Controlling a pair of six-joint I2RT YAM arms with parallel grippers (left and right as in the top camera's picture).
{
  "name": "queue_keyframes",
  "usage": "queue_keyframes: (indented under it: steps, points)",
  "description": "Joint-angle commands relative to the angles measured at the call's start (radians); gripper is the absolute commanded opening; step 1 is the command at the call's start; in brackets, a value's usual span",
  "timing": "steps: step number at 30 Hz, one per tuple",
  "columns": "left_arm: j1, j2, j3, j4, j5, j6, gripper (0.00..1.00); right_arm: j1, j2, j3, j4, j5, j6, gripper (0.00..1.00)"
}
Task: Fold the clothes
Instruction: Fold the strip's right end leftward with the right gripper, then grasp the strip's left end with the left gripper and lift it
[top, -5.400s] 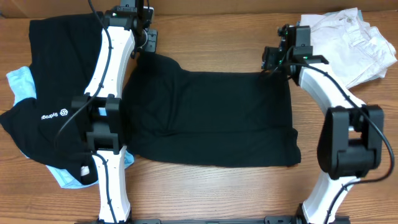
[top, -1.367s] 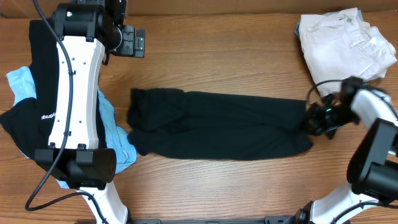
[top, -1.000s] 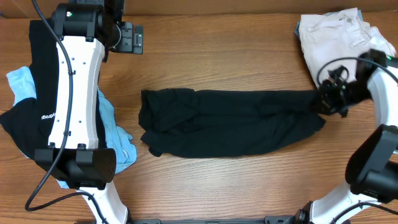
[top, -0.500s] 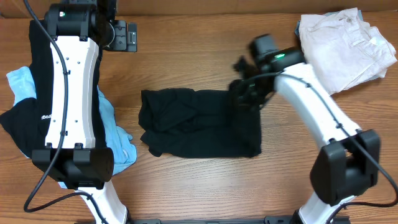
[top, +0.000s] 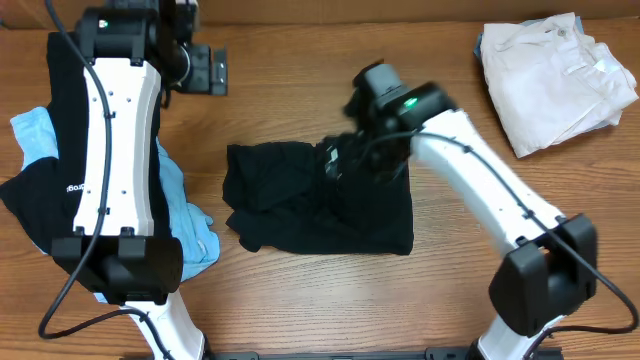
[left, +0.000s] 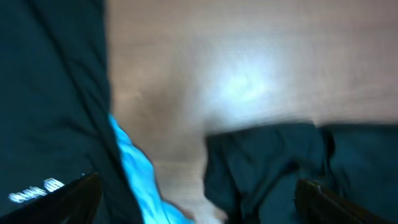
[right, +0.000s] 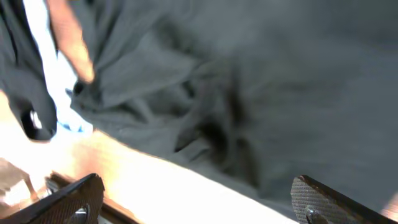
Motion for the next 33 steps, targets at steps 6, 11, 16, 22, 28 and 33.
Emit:
queue_keyframes:
  steps: [6, 11, 16, 22, 28, 33]
  points:
    - [0.005, 0.010, -0.331, -0.023, 0.272, 0.039, 1.00, -0.249, -0.003, 0.052, -0.089, 0.018, -0.146, 1.00]
    - [0.005, -0.001, -0.491, 0.023, 0.272, 0.037, 1.00, -0.340, -0.002, 0.050, -0.093, 0.017, -0.174, 1.00]
    - [0.005, -0.003, -0.641, 0.168, 0.273, 0.008, 1.00, -0.356, -0.002, 0.050, -0.093, 0.025, -0.219, 1.00]
    - [0.005, -0.003, -0.764, 0.317, 0.272, 0.000, 1.00, -0.356, -0.002, 0.049, -0.092, 0.068, -0.219, 1.00]
    - [0.005, -0.003, -0.844, 0.364, 0.243, -0.033, 1.00, -0.356, -0.002, 0.049, -0.092, 0.074, -0.219, 1.00]
    - [0.005, -0.003, -0.940, 0.457, 0.203, -0.095, 0.96, -0.356, -0.002, 0.049, -0.084, 0.074, -0.217, 1.00]
